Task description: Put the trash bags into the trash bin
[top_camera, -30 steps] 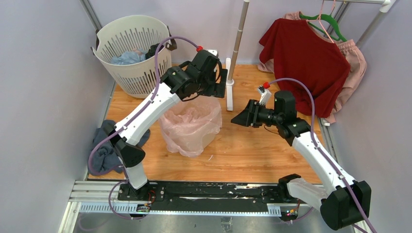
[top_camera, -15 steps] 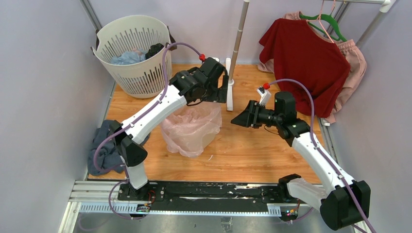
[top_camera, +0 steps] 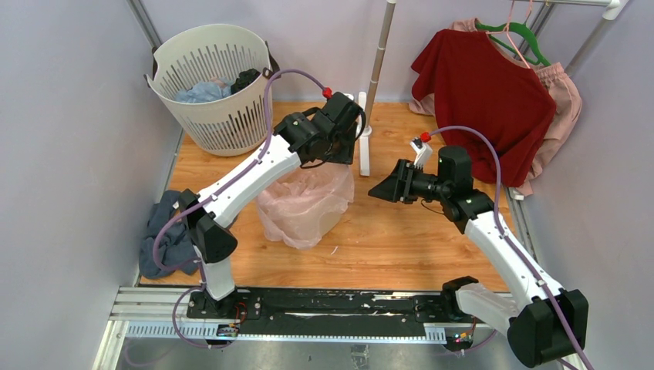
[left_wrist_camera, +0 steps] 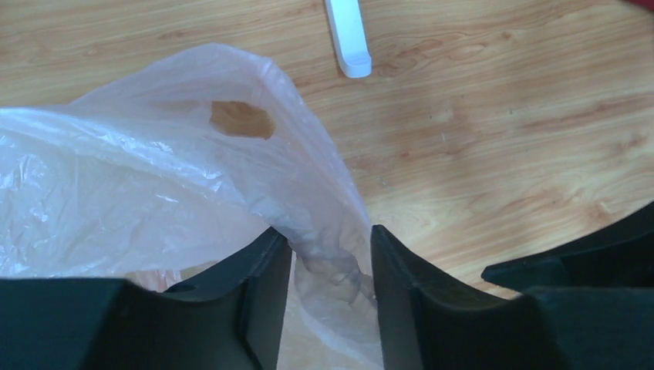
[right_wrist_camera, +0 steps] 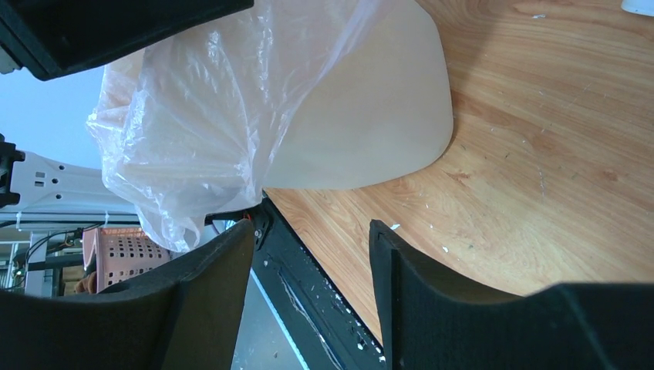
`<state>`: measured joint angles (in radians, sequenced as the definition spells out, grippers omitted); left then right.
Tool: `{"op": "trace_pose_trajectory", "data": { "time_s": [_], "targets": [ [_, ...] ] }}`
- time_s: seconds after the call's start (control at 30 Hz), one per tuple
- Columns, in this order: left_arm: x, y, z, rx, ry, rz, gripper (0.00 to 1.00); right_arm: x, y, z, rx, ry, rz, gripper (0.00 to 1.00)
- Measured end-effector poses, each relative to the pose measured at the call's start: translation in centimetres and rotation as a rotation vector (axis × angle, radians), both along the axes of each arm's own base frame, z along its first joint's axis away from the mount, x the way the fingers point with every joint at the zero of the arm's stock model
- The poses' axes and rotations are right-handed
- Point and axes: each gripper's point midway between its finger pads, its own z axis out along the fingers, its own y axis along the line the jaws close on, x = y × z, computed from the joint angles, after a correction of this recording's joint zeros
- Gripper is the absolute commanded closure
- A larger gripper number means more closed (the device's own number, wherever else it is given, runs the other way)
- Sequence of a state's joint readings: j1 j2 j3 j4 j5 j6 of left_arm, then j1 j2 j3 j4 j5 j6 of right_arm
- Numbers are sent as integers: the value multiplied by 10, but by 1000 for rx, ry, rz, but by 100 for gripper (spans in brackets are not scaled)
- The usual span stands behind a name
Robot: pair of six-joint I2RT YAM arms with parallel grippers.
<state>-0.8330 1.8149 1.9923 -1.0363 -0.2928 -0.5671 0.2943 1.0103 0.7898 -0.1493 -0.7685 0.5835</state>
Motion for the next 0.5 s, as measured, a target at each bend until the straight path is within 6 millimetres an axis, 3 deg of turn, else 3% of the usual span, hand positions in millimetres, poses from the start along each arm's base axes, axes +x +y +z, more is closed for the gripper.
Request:
{"op": "trace_pose_trajectory", "data": {
  "time_s": [0.23,0.5],
  "targets": [
    [-12,-11,0,-7,17,-58,99,0,0,0,3,1,2,40],
    [-21,-21,-6,10,11,-176,100,3,-4,1,4,1,-12,41]
  ]
}}
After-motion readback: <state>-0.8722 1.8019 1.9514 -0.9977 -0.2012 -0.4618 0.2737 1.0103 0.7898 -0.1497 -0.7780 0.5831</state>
